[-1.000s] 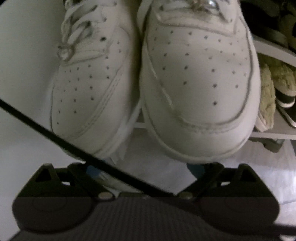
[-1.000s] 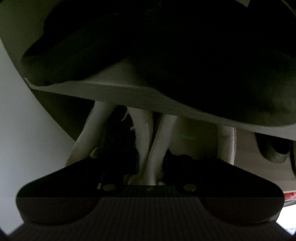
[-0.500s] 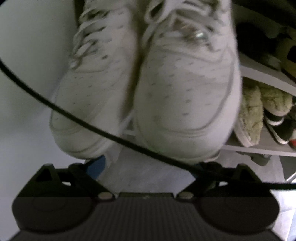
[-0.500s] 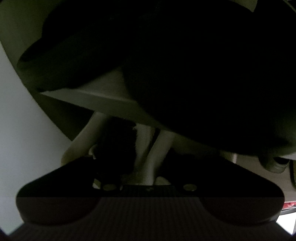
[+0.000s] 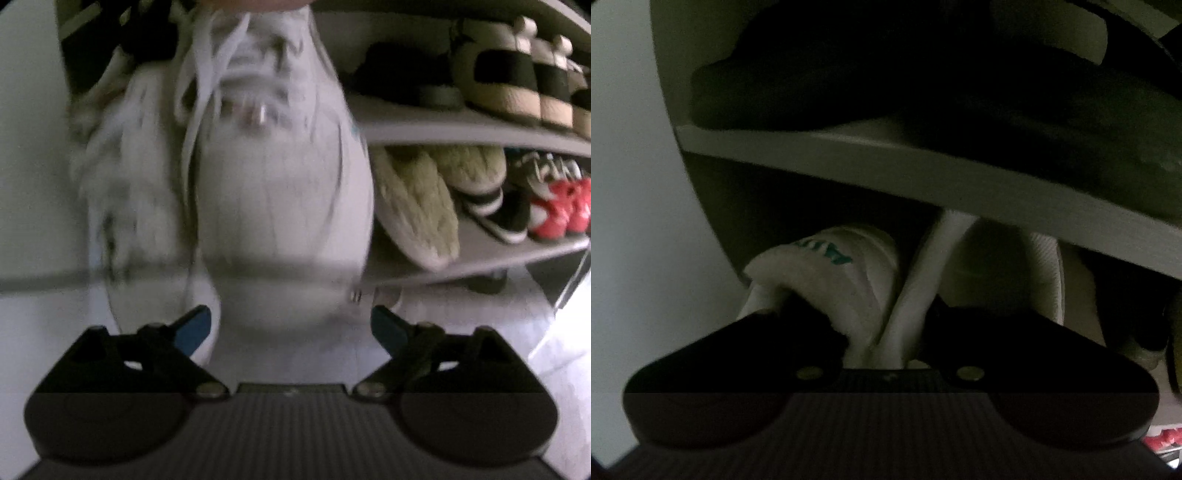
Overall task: Organize scattered shoes
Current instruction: 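Set the white sneakers on a cabinet shelf and open the right tool, then withdraw the right tool from the sneakers on the shelf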
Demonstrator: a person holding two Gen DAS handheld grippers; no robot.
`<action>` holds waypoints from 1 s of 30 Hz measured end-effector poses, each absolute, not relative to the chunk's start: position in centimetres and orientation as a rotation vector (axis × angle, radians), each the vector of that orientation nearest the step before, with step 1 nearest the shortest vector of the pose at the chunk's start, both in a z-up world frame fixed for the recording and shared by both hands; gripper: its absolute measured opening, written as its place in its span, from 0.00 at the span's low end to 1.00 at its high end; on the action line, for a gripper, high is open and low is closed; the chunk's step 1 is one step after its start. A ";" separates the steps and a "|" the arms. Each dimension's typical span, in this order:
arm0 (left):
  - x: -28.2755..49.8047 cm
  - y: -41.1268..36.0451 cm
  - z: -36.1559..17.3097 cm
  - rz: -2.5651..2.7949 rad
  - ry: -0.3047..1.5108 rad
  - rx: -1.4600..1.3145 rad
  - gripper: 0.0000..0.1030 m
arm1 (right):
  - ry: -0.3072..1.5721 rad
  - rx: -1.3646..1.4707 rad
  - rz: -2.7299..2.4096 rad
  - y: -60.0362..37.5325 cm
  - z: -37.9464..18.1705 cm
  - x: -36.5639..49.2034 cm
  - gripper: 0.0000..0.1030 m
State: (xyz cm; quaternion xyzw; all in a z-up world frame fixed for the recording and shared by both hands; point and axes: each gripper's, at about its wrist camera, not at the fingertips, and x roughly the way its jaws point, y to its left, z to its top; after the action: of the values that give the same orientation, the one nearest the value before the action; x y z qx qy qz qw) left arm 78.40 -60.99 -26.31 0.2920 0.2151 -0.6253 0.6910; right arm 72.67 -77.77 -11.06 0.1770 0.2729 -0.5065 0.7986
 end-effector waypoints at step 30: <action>84.0 -62.5 -24.9 -1.282 0.528 0.603 0.89 | 0.549 0.179 -1.129 -83.7 -14.5 68.4 0.47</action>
State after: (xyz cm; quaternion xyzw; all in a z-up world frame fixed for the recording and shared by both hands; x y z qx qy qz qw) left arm 83.97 -62.45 -24.89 0.2734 0.2397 -0.5817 0.7276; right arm 68.45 -83.67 -14.51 0.0838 0.2563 -0.5276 0.8055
